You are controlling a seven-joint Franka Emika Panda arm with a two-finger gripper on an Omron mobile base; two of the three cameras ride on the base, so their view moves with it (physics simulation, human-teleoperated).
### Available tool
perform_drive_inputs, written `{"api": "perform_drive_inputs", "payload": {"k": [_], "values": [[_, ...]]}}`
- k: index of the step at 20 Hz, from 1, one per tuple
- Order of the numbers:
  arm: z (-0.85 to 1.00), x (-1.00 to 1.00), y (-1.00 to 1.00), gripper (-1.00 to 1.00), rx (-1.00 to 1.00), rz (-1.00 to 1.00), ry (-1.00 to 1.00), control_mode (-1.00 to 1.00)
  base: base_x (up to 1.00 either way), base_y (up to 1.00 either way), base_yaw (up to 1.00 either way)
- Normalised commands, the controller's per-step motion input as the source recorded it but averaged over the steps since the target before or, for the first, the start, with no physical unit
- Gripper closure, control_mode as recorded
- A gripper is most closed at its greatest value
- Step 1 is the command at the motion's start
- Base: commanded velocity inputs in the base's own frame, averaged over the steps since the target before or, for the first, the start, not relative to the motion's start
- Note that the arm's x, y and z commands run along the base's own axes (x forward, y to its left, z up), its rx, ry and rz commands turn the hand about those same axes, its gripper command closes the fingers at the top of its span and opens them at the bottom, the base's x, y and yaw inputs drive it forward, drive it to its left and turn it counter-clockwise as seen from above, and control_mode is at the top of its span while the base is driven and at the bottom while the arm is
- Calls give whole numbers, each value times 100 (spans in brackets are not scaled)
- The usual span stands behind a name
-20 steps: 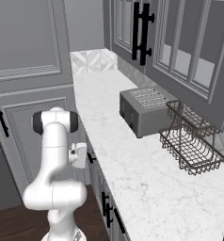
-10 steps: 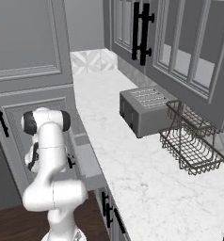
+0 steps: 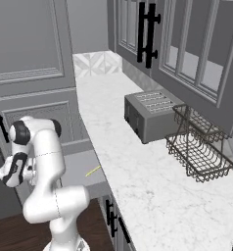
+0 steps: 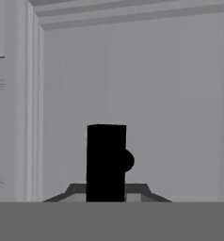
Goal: Take a straw from the drawer in front and place it inside the glass cup on the dining counter.
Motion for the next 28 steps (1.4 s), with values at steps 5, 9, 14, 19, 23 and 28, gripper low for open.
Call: {"api": "perform_drive_inputs", "payload": {"k": [5, 9, 14, 19, 23, 28], "values": [[0, -34, 98, -100, 2, 3, 9, -100, 0, 0, 0], [27, -23, 36, -100, 28, 0, 18, -100, 0, 0, 0], [94, -34, -1, -100, 69, 0, 33, -100, 0, 0, 0], [100, -21, -41, -100, 70, 0, 28, -100, 0, 0, 0], [78, 11, -87, -100, 48, -4, 23, -100, 0, 0, 0], [44, 48, -88, -100, 30, -8, 24, -100, 0, 0, 0]]}}
